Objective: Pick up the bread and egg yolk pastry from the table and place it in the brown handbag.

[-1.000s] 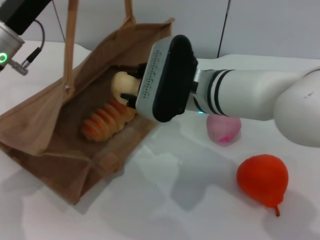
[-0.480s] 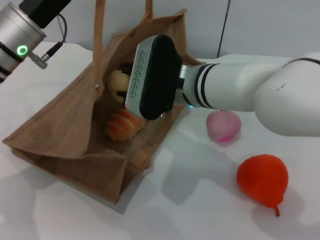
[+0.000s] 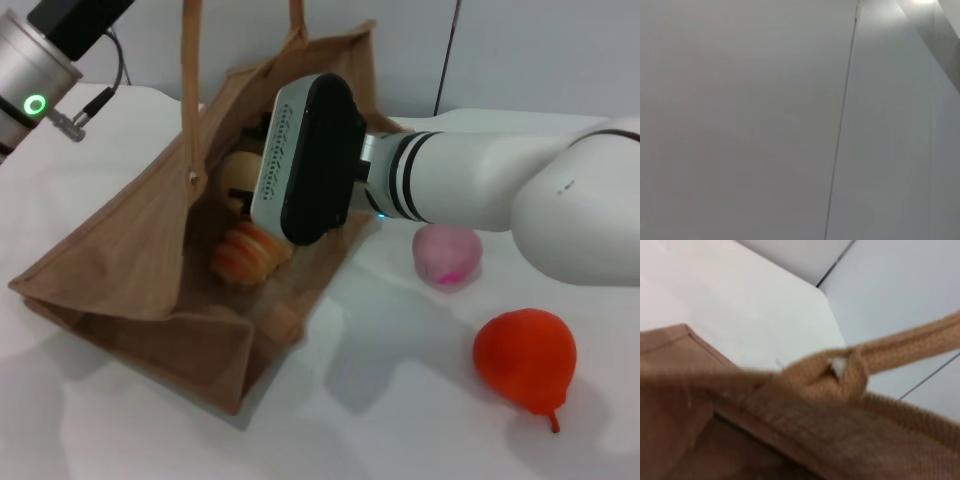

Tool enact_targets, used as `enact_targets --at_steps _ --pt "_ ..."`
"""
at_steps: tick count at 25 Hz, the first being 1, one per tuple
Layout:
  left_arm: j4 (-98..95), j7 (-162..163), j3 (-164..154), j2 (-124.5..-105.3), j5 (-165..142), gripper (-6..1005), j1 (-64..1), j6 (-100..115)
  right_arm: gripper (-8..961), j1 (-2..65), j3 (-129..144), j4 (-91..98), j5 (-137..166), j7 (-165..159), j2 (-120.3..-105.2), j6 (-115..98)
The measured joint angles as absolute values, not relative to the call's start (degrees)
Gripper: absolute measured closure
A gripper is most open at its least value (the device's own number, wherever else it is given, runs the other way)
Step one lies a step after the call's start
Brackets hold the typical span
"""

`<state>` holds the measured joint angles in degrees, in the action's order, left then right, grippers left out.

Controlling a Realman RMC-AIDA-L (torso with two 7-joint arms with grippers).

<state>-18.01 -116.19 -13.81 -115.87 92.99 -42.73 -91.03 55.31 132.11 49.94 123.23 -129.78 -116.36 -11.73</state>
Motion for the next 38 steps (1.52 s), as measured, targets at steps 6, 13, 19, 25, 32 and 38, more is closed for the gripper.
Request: enact_targets --at_steps 6,13,19,25,32,38 --pt "-18.1 -116.2 -13.4 -115.69 93.2 899 -41.4 -90.9 196 51.9 131.3 53.6 123.6 -129.6 -115.90 -11.1" --pt "-18.4 -117.1 -12.4 -115.59 93.3 871 -39.8 -89.9 69 43.8 124.6 59.7 126.5 -129.0 -115.27 -11.3" --pt "-18.0 -119.8 -12.4 -115.67 92.9 848 -39.5 -86.5 69 33.6 114.7 65.9 133.6 -128.4 -115.40 -11.2" --pt "-17.7 -125.3 -13.4 -116.07 91.0 824 -39.2 -84.9 69 29.2 108.2 67.5 134.1 -128.4 -115.54 -10.6" --pt "-13.6 -133.3 -12.8 -116.16 89.1 583 -38.9 -83.2 69 24.5 105.5 67.5 133.9 -129.0 -115.65 -2.9" --pt "-7.5 -142.5 -12.6 -116.25 95.7 374 -37.9 -81.3 69 19.3 108.6 64.9 132.3 -131.7 -115.73 14.5"
